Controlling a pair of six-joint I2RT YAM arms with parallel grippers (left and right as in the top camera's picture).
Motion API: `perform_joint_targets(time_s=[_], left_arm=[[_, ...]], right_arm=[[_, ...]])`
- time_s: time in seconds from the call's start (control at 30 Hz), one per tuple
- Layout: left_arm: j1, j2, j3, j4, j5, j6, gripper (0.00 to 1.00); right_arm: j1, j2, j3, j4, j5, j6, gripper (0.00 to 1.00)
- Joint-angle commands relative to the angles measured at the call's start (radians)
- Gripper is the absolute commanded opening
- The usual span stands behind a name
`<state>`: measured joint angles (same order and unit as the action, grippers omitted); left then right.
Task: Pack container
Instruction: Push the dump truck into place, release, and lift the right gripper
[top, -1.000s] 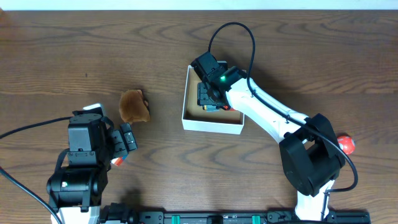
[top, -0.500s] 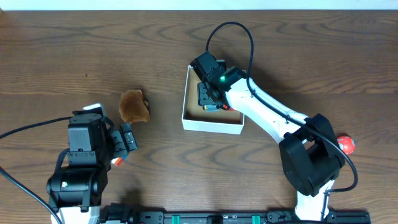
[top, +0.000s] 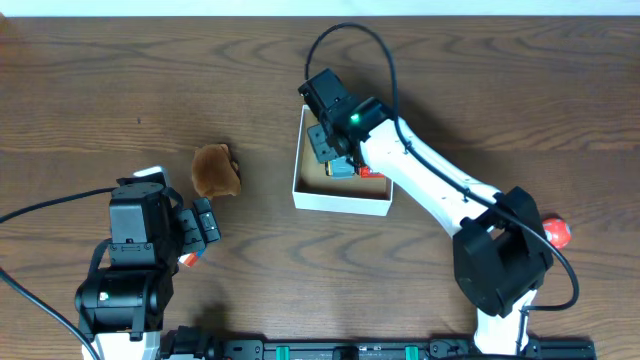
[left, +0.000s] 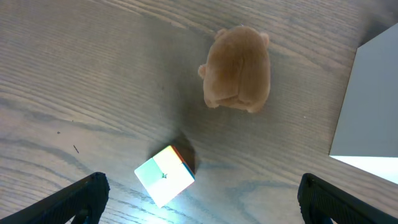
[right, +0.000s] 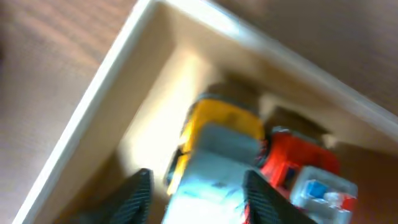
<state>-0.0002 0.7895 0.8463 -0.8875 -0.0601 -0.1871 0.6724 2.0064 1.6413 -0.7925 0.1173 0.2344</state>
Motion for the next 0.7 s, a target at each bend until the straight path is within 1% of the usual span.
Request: perform_joint_targets(time_s=[0.0, 0.13, 0.43, 0.67], left_arm=[[0.006, 0.000, 0.023, -0.003, -0.011, -0.014, 0.98], [0.006, 0.000, 0.023, -0.003, -0.011, -0.014, 0.98], [0.006, 0.000, 0.023, -0.003, -0.012, -0.013, 0.98], [0.006, 0.000, 0.023, -0.003, -0.011, -0.014, 0.98]], right_arm=[[0.024, -0.006, 0.021, -0.010, -0.078, -0.095, 0.42], [0.048, -0.005, 0.021, -0.015, -0.100, -0.110, 0.38], [0.047, 0.000, -0.002, -0.007, -0.092, -0.112, 0.38], [0.044, 0.039, -0.003, 0.029, -0.080, -0.117, 0.38]])
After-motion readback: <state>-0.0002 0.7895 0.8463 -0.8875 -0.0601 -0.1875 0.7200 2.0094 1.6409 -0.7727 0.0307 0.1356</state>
